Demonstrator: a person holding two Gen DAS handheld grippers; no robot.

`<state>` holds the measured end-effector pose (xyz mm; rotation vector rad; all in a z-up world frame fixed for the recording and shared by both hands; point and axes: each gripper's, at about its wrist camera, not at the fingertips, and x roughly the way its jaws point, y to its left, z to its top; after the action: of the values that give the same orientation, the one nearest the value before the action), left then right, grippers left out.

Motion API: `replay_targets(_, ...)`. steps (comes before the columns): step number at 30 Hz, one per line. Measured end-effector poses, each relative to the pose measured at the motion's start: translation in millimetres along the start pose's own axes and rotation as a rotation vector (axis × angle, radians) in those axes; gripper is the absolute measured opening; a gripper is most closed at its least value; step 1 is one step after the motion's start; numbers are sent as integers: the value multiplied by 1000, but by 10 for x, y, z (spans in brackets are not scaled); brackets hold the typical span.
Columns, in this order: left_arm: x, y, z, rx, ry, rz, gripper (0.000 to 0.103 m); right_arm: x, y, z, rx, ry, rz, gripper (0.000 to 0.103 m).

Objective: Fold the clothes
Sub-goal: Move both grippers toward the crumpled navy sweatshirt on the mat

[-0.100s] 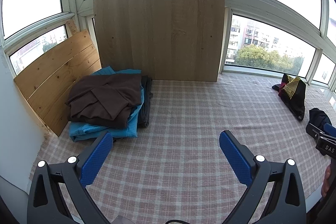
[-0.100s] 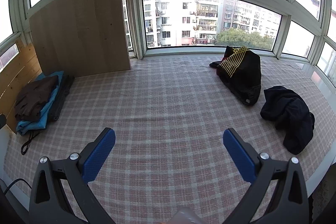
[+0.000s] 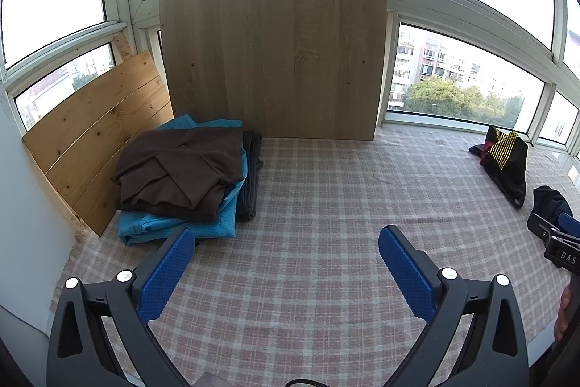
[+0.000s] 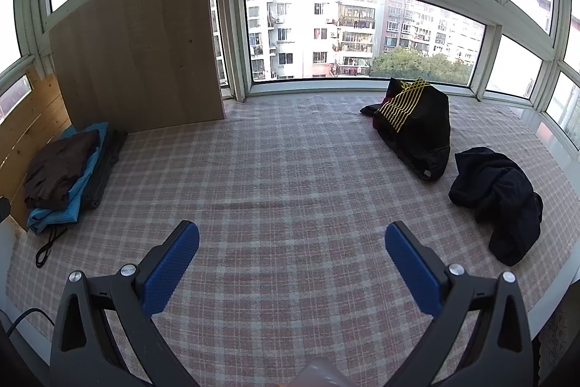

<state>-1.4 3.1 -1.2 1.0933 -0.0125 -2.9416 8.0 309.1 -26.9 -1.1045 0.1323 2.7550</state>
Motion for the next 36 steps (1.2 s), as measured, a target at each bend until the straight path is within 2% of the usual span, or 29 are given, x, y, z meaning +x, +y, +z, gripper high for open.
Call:
replay_targets(5,31,-43,0,18,4,12,102,1,-9,21,-2,0,-2,103)
replay_targets(22,33,-71,16,23,9,-19,102,-32,-27,-47,0,12,-38,103)
replay_targets(36,-97,-334,12,89,14,-60,102,-169,-208,-129,38,32,-86,103)
